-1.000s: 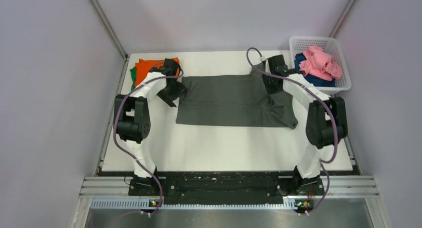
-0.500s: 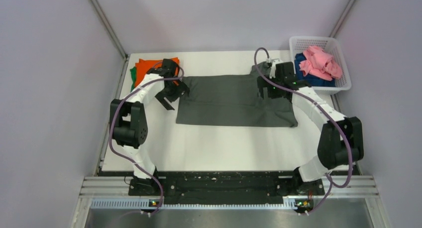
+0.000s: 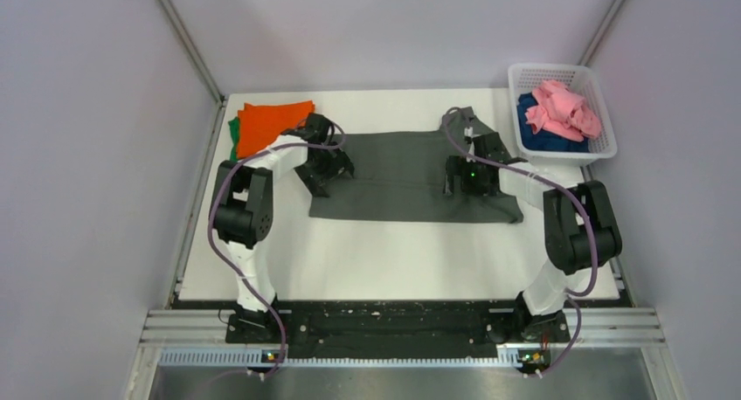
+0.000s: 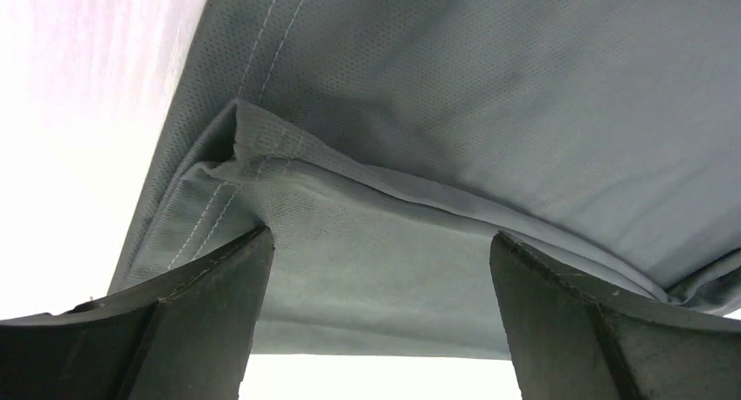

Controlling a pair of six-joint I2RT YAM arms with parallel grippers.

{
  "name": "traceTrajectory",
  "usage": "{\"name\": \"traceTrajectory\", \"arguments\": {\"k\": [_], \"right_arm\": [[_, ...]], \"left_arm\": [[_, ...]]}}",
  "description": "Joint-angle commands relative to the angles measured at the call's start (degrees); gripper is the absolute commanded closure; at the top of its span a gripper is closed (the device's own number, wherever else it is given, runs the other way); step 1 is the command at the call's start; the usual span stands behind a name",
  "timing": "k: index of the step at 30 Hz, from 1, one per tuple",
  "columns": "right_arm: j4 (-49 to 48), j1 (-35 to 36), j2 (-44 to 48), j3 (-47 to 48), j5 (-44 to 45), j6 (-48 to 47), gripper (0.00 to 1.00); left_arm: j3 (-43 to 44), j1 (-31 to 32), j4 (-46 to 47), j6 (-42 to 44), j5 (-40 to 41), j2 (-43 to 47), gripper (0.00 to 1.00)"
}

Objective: Fold and stack the t-shirts
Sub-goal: Fold the flattened tshirt in 1/3 of the way

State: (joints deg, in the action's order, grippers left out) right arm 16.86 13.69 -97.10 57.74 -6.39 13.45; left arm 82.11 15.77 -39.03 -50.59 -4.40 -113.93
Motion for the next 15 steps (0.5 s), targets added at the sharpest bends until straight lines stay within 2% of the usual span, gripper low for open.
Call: {"name": "traceTrajectory", "arguments": {"k": [1,8,15], "right_arm": [[-1.73,0.49,2.25,-4.63,0.59,3.14,0.01],[6.64,4.59,14.72,-16.08,6.10,8.65,0.01],[18.84,11.38,27.41,-21.15,5.60,17.07,0.01]], "left_arm": [[-6.36,0.57,2.95,0.32,-1.15,2.08,0.02],[-23.11,2.12,3.35,-1.99,-0.90,12.65,0.02],[-32.63,3.86,-4.92,-4.21,1.89,24.90,0.01]]}}
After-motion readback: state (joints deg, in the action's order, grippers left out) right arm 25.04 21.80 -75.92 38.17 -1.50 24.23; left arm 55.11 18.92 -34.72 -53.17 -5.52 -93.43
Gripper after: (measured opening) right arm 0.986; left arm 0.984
